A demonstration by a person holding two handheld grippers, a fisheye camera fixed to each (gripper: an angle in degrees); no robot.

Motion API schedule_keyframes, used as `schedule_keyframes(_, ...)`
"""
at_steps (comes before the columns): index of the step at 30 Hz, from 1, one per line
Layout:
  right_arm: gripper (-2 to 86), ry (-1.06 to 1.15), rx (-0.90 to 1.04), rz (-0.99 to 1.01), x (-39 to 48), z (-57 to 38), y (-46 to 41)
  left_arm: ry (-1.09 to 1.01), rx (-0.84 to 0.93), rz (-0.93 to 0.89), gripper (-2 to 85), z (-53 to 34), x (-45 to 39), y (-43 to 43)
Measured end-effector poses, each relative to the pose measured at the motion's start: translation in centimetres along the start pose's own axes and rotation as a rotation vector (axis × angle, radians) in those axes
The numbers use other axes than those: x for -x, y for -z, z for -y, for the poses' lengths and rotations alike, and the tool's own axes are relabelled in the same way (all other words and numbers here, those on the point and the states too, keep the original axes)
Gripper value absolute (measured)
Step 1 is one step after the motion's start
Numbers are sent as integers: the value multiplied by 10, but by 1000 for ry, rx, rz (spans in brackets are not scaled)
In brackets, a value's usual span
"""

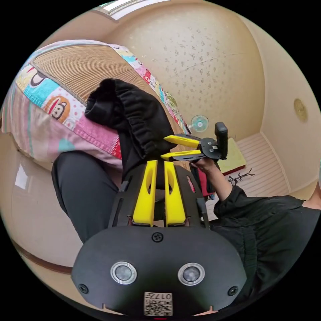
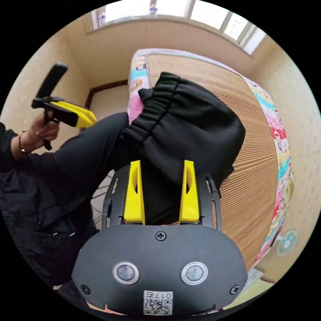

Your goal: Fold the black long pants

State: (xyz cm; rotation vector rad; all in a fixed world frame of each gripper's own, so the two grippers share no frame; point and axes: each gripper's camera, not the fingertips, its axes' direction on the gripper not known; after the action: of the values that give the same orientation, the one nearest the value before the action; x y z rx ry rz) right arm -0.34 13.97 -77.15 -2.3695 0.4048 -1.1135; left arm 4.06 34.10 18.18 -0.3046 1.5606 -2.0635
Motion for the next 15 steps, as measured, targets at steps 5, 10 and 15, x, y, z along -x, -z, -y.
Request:
schedule_keyframes(5,45,-7,-87,132,-10,2,44,94,-20,113,130,-19,-4,-2)
schedule_keyframes(10,30,-149,-411,170,-52,-57,161,171,-87,119,164,-21,1,-14)
schedule_keyframes(15,22,-182,-763,121,-44,-158,302,172,-96,314,195,-7,-20,-54)
